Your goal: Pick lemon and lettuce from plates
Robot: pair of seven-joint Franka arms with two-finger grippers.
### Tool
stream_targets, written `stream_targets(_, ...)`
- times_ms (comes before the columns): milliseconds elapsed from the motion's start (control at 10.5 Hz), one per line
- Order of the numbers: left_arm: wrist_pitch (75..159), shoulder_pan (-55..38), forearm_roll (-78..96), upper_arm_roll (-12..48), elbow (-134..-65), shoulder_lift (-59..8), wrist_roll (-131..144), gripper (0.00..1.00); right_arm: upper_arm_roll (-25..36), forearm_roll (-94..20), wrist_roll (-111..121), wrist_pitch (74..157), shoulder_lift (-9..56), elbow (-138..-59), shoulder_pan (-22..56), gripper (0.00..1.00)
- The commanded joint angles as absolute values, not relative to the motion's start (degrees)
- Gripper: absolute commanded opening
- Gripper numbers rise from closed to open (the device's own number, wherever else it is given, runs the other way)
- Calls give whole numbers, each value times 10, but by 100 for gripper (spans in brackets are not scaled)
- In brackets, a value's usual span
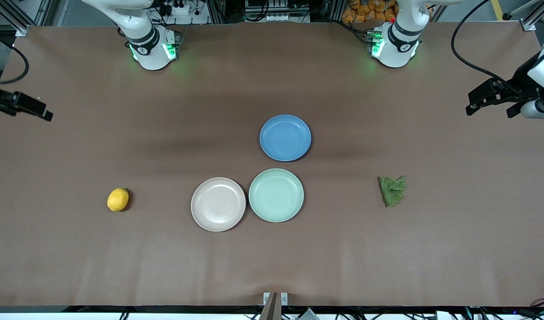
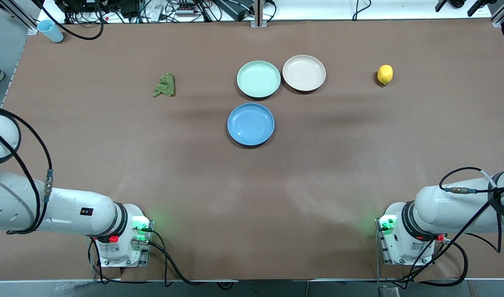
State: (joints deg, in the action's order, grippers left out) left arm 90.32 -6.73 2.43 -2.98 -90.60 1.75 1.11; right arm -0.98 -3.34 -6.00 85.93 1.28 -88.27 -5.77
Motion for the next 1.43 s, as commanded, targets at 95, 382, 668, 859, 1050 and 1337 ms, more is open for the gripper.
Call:
stream_targets(95, 894, -53, 31, -28, -900, 4, -2, 100, -15, -28, -53, 880, 4, -899, -56, 100)
stream_targets(382, 903, -70, -6, -26, -898, -10, -2, 100, -17, -28, -50, 858, -10, -898, -55, 100)
stream_targets(668, 906, -81, -14, -25, -898, -13, 6, 100, -15, -16, -48, 842, -45, -904, -57, 100)
stream_targets(859, 906, -76, -12, -25, -898, -14, 7, 100, -15, -4, -47, 842, -54, -904, -57, 100)
stream_targets(1050, 906, -76, -16, -25, -897, -18, 6, 100, -16, -3, -47, 849, -52, -904, -52, 100)
stream_targets(1337, 906, -78, -18, -25, -897, -23, 7, 100, -16, -2, -47, 854, -47, -904, -44, 100)
